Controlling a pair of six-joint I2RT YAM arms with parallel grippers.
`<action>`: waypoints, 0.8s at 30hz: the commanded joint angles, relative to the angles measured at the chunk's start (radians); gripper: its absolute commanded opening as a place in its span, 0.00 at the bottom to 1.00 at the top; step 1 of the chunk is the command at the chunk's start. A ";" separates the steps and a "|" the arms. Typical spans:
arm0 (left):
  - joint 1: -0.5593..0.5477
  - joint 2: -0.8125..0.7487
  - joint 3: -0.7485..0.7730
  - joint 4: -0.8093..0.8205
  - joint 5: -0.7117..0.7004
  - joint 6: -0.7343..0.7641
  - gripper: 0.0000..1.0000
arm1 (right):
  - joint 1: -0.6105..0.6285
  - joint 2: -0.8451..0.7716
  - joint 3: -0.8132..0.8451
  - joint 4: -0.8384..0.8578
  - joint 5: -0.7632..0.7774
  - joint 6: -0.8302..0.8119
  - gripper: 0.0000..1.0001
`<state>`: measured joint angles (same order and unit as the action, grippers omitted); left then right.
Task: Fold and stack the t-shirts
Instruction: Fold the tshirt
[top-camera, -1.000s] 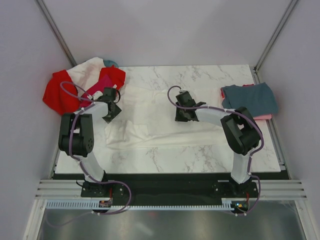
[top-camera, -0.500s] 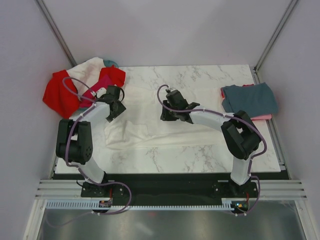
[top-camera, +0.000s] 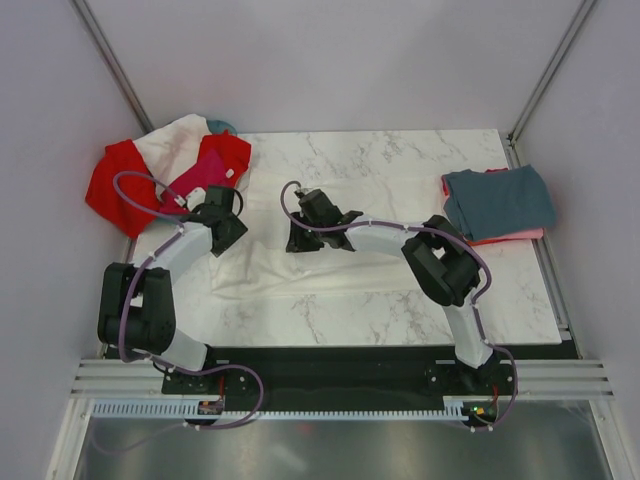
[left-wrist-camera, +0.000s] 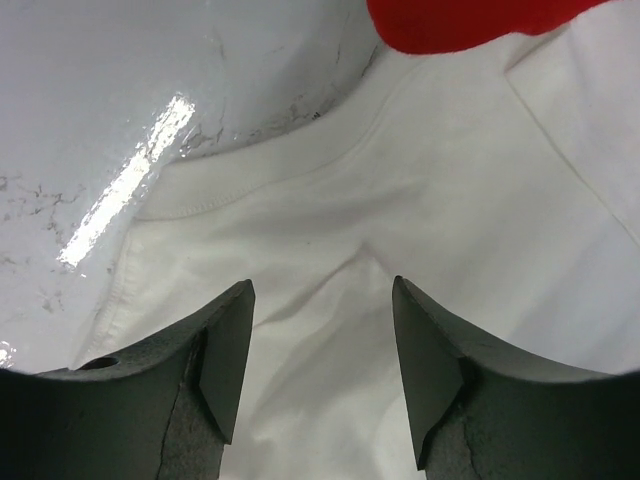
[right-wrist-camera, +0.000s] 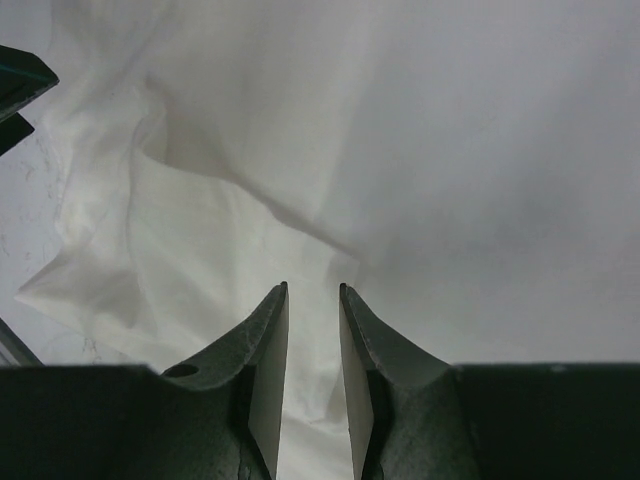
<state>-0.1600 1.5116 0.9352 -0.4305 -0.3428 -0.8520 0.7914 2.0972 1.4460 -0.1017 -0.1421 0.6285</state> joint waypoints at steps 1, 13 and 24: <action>0.002 -0.045 -0.024 0.061 0.005 -0.032 0.64 | 0.011 0.033 0.066 0.002 -0.001 0.005 0.35; 0.002 -0.021 -0.033 0.110 0.064 -0.001 0.61 | 0.014 0.080 0.083 -0.012 0.033 -0.009 0.36; 0.002 -0.005 -0.035 0.119 0.074 0.002 0.60 | 0.014 0.101 0.082 0.003 0.026 0.017 0.21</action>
<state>-0.1600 1.5112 0.9016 -0.3416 -0.2752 -0.8516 0.8001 2.1796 1.5043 -0.1131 -0.1192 0.6346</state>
